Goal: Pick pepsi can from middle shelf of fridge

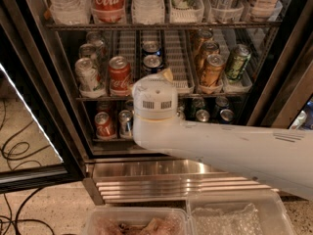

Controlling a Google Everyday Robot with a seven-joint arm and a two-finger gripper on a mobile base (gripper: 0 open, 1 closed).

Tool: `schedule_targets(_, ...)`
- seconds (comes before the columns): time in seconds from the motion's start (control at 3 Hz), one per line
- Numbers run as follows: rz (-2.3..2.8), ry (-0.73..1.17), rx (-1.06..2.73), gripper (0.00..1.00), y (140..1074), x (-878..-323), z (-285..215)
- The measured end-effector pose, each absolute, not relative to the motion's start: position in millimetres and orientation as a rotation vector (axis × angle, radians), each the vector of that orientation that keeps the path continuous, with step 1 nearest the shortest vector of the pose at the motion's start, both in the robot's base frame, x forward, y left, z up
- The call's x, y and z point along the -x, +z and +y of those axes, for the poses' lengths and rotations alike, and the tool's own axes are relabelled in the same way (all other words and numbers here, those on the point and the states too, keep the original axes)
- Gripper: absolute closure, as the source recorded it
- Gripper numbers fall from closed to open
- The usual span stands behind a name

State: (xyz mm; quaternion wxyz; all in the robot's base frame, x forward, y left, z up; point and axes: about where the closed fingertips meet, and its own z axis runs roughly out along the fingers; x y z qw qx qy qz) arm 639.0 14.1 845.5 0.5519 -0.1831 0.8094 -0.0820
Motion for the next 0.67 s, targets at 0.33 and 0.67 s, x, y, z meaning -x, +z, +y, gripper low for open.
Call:
schedule_targets(0.33,1.914,-0.194,0.433,0.21,845.5,-639.0,14.1)
schedule_targets(0.67,1.905,-0.251,0.419,0.19,849.8,-651.6,13.6)
